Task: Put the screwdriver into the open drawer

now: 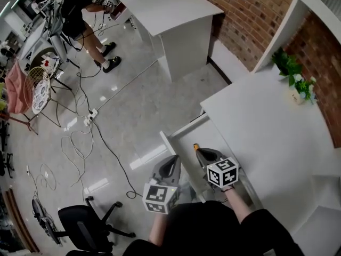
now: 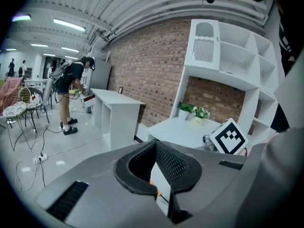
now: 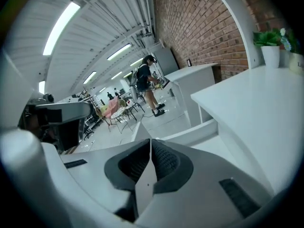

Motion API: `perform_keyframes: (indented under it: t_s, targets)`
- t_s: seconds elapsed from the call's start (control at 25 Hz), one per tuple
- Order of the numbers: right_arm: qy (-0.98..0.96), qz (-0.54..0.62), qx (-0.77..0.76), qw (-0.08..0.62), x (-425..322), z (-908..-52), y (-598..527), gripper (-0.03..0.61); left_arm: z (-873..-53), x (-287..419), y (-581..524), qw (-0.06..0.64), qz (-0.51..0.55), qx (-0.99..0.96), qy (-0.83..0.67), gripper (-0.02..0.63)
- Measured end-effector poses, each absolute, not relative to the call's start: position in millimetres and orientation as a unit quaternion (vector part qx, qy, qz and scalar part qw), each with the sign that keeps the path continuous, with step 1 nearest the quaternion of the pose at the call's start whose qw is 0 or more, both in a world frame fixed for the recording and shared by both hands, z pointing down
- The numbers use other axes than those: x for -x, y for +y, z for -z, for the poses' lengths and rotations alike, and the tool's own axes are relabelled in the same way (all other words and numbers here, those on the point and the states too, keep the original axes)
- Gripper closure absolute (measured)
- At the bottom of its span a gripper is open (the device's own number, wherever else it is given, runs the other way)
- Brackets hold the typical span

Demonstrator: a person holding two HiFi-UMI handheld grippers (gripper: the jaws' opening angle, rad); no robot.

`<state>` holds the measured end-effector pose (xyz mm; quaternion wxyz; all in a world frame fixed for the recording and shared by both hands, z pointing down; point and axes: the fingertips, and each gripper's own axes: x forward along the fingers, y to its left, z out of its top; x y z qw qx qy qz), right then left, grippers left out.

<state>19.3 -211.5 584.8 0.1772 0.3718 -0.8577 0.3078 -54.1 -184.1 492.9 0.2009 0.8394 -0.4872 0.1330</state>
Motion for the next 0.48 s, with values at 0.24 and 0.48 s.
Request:
perform_keyframes:
  t_s: [0.24, 0.48]
  targets:
    - [-0.879, -0.261, -0.375, 0.137, -32.4, -525.8, -211.4, 0.558, -468.5, 55.7, -186.3, 0.177, -0.116, -0.843, -0.495, 0.606]
    - [-0.892, -0.213, -0.390, 0.087, -46.1, -469.3, -211.0, 0.560, -442.0, 62.9, -182.7, 0.148, -0.090, -0.844, -0.507, 0.606]
